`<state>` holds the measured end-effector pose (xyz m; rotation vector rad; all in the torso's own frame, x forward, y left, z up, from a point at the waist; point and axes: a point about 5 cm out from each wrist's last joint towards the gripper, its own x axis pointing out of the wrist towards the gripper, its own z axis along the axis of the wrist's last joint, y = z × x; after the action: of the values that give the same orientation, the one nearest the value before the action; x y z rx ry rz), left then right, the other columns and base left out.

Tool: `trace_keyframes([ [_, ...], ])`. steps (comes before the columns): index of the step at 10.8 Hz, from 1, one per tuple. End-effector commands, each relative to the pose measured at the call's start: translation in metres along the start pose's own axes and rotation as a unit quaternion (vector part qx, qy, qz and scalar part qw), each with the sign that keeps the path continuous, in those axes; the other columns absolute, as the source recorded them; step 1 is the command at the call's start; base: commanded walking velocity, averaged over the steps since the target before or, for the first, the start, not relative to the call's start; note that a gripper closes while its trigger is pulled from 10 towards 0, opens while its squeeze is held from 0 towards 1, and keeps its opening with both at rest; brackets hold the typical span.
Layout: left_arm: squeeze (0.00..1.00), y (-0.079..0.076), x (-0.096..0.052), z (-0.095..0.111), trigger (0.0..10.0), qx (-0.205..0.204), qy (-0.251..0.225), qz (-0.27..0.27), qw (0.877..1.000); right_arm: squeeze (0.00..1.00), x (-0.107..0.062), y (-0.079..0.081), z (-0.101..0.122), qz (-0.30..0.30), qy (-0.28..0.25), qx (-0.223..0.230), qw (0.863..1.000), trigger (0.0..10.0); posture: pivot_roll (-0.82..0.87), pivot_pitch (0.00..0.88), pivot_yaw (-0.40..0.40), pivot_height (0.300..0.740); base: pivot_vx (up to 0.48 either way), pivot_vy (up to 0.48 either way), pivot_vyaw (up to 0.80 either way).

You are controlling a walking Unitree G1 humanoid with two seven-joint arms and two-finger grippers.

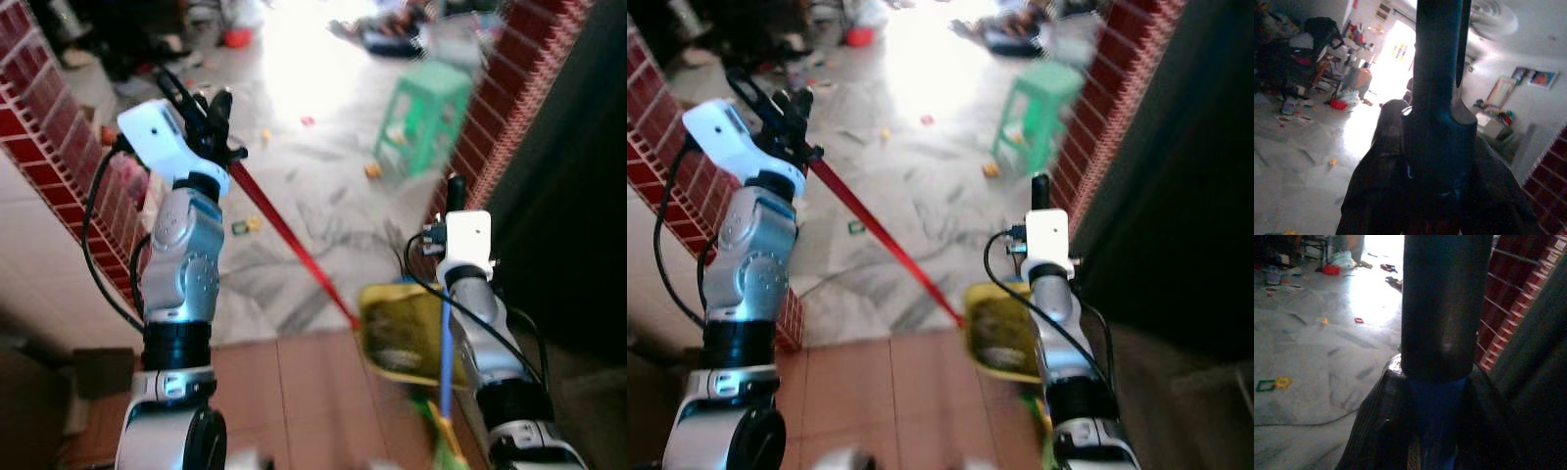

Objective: Sweep floor

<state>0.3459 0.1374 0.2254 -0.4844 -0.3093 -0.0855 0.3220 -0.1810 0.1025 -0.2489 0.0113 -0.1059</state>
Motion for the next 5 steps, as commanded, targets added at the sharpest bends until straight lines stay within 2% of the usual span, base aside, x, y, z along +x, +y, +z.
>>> trace_keyframes([
  [1,0.0,0.0,0.002,0.018,10.0,0.006,-0.039,0.001,0.999,0.0,0.005,0.007,0.013,0.008,-0.027,0.005,1.0,10.0,-0.02,0.0,0.018,0.74,0.442,0.0,0.0],
  [2,0.0,0.0,0.002,0.018,10.0,0.009,-0.04,0.0,0.999,0.0,0.006,0.007,0.014,0.009,-0.027,0.006,1.0,10.0,-0.02,0.0,0.018,0.74,0.446,0.0,0.0],
  [4,0.0,-0.006,0.002,0.018,10.0,0.028,-0.049,-0.013,0.998,0.0,0.007,0.009,0.015,0.013,-0.027,0.005,1.0,10.0,-0.02,0.0,0.013,0.74,0.0,0.0,0.0],
  [5,0.0,-0.015,0.001,0.014,10.0,0.037,-0.051,-0.024,0.998,0.0,0.007,0.01,0.015,0.015,-0.027,0.005,1.0,10.0,-0.02,0.0,0.011,0.74,0.0,0.0,0.0],
])
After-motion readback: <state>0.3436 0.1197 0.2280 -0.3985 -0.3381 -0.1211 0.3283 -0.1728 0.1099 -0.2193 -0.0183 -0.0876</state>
